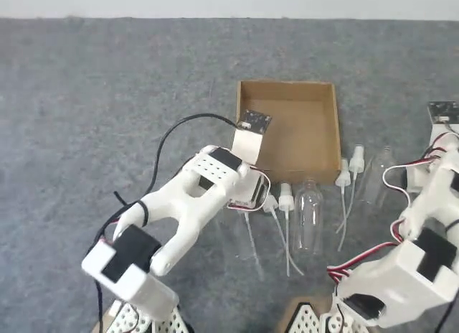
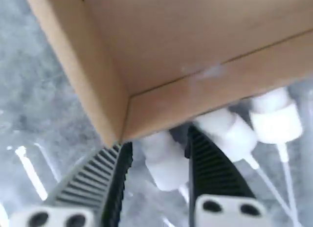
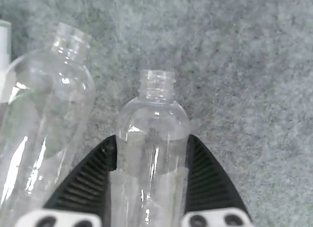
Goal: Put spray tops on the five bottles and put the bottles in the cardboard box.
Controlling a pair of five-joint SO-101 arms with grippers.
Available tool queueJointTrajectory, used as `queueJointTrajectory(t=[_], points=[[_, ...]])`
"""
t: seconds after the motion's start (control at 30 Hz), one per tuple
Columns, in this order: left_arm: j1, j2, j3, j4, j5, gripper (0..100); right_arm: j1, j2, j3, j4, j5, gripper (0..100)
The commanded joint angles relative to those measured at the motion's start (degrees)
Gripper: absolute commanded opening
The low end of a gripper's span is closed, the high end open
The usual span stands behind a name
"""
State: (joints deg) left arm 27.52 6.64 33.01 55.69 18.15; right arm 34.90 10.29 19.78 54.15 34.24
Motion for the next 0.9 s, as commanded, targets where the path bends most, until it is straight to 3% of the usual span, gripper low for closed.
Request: queueJointTrajectory(t=[0.0,0.17,0.37,0.63,0.87], points=[[-0.3,-0.3,-0.5,-0.5,0.9,16,0.4,0.1,1.3,1.4,0.7,0.6],[0.2,0.3,-0.5,-0.6,-3.6,16,0.4,0.1,1.3,1.4,0.7,0.6],[0.3,-0.1,-0.6,-0.8,-6.1,6,0.5,0.1,1.2,2.1,0.7,0.6],[-0.3,-0.3,-5.3,0.0,-9.8,2,0.3,-0.5,0.9,2.7,0.8,0.6],[-0.4,-0.4,-17.3,10.4,-12.4,2,0.2,-0.6,0.8,2.8,0.8,0.6]])
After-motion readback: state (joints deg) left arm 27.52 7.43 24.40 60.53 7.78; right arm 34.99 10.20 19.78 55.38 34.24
